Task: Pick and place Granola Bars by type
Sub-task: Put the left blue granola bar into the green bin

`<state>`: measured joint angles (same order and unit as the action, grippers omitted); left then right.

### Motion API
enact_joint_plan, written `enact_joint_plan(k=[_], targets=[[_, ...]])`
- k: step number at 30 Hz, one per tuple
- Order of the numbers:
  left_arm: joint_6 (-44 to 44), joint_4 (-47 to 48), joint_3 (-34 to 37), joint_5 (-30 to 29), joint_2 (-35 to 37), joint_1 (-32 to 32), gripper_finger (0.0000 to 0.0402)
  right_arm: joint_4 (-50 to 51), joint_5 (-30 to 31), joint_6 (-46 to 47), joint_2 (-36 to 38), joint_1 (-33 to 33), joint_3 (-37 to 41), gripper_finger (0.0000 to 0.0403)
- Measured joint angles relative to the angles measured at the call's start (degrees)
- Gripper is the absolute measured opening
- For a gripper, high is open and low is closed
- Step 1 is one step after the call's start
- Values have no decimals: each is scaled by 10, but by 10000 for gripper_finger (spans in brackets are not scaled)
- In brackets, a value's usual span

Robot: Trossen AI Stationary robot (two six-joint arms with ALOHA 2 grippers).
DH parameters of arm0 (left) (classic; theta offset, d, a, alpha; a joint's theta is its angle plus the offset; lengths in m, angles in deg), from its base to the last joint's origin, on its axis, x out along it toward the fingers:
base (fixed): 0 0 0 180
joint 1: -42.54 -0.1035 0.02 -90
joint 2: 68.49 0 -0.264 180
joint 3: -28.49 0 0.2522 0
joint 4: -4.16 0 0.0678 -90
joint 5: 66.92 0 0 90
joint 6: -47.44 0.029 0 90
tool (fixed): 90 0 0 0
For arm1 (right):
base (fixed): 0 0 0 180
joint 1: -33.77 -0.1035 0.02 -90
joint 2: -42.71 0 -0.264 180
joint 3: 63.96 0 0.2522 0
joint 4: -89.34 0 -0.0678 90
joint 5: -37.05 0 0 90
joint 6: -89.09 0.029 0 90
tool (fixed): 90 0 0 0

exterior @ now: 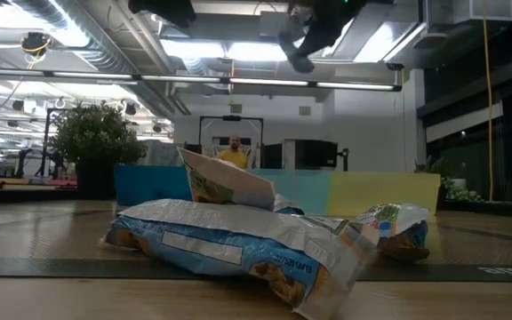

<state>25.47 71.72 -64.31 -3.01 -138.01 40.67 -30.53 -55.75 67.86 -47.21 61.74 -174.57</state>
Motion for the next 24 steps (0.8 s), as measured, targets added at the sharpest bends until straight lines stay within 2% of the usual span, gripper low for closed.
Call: enact_joint_plan(k=[7, 10, 15, 24], targets=[[-13, 0, 0, -22, 0, 0, 139, 43, -1, -17, -92, 54, -132, 33], [-13, 0, 0, -32, 0, 0, 139, 55, -28, -18, -127, 68, -164, 34], [-15, 0, 0, -40, 0, 0, 139, 62, -73, -15, -167, 85, -152, 34], [-15, 0, 0, -41, 0, 0, 139, 69, -79, -18, -238, 75, -122, 34]])
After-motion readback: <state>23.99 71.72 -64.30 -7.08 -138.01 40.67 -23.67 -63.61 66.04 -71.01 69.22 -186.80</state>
